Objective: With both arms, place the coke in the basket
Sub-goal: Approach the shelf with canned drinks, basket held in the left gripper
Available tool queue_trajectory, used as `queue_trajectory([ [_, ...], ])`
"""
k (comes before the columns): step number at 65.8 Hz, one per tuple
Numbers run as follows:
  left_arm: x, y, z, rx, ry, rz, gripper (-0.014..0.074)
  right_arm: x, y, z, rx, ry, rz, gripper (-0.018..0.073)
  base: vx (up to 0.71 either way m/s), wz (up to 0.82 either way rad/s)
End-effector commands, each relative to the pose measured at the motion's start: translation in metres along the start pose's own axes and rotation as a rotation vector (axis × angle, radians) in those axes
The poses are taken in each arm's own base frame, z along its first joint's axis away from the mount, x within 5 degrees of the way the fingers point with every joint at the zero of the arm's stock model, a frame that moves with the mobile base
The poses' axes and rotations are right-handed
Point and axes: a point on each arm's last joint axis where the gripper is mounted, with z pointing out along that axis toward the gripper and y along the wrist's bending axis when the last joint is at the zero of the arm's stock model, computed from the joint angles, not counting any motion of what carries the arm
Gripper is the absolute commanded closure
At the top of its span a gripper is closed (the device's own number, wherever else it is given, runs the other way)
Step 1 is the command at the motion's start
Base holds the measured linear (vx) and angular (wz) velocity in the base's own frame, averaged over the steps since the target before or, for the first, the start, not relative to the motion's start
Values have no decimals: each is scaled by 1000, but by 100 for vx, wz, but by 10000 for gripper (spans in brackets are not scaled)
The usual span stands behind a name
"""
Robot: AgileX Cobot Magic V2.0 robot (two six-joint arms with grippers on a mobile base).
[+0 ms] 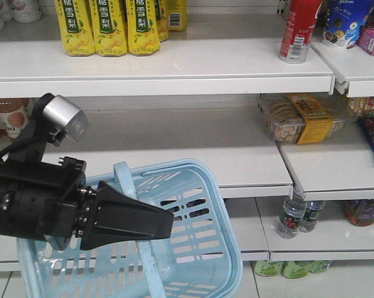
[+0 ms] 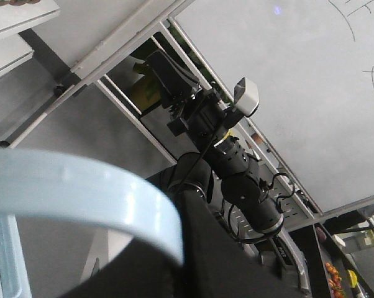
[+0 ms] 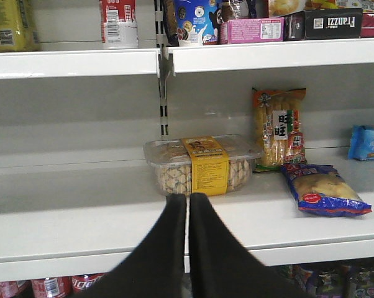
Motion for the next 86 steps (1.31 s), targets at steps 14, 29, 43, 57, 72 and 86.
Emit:
queue_trajectory([
  [14,-5,-21,-4,102,-42,27,603,-5,0,-1,0,-78,-17,561,6,3],
  [29,-5,-21,-4,102,-42,27,603,-5,0,-1,0,-78,-17,561,6,0],
  [43,-5,-21,-4,102,-42,27,603,-5,0,-1,0,-78,-17,561,6,-2],
  [57,-5,-21,-4,102,-42,27,603,-5,0,-1,0,-78,-17,561,5,0],
  [72,-5,-21,-4,102,-42,27,603,-5,0,-1,0,-78,-17,561,4,0],
  [86,-5,-21,-4,102,-42,27,603,-5,0,-1,0,-78,-17,561,3,-1],
])
